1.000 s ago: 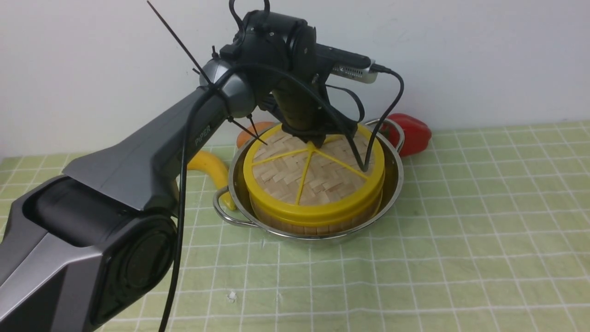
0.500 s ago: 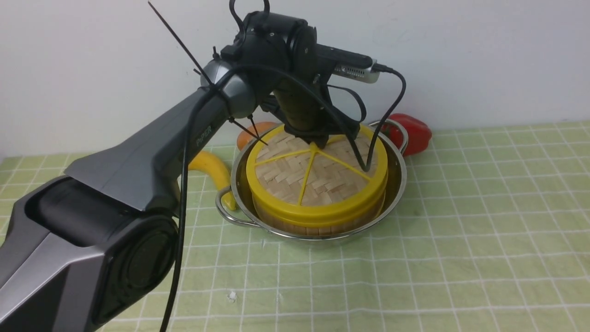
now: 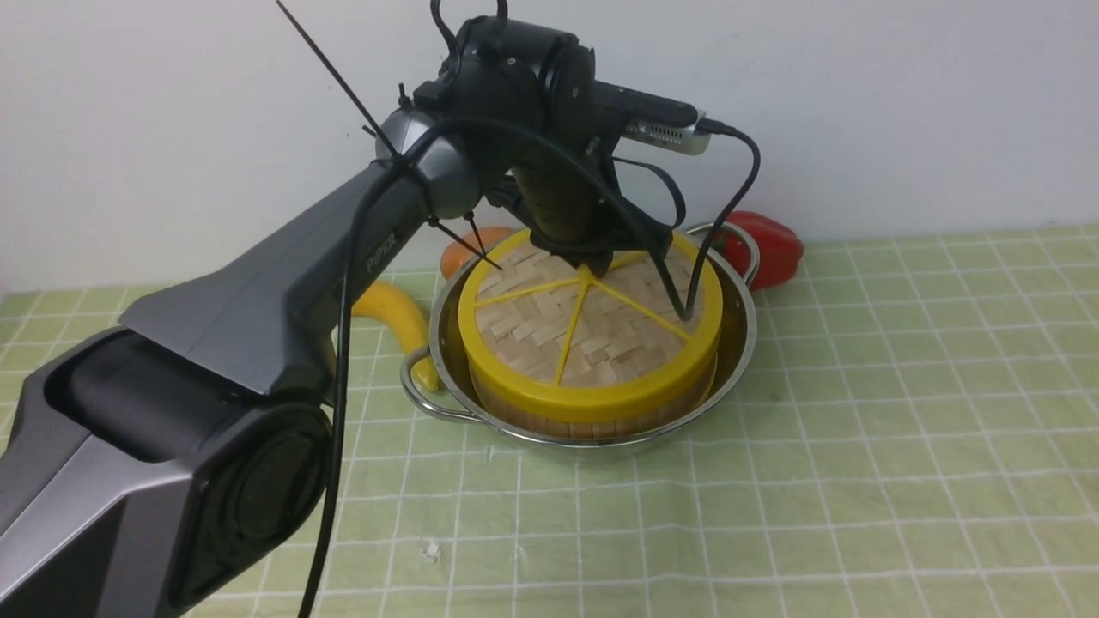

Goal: Place the steamer in the pot on the green tablecloth, and put the lid on the steamer.
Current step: 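Place the yellow bamboo steamer lid onto the steamer in the pot with the left gripper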

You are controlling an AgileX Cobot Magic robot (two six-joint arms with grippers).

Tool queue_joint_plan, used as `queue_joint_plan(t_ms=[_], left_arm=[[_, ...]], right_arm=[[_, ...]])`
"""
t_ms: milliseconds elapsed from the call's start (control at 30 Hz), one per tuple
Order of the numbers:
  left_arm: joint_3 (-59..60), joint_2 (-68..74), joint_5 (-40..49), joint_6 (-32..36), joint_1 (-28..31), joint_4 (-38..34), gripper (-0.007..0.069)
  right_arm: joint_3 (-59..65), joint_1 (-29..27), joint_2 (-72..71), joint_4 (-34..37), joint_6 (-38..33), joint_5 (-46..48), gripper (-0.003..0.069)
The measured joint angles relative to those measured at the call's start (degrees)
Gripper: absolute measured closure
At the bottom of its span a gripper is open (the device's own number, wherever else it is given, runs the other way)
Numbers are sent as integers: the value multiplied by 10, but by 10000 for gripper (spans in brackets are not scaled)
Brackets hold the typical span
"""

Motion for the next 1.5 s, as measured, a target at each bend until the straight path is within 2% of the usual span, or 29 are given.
queue_joint_plan(t_ms=[733,800,900,933,1000,1167,1333,1500], left_arm=[[-1,6,-3,-1,-1,-2,497],[-1,8,-1,-1,-1,0,454],[-1,8,-1,-1,-1,2,349],[-1,8,-1,-1,-1,2,342],[-1,6,4,-1,-1,7,244],[2,-11,19,-1,-1,36,111],[3,-51,31,-1,-1,48,36],[3,-104,33,13,-1,55,39]], right_arm=[[0,0,0,0,0,0,116],[0,0,0,0,0,0,116],[0,0,0,0,0,0,116],[0,0,0,0,0,0,116],[0,0,0,0,0,0,116],[0,0,0,0,0,0,116],[0,0,0,0,0,0,116],[0,0,0,0,0,0,116]])
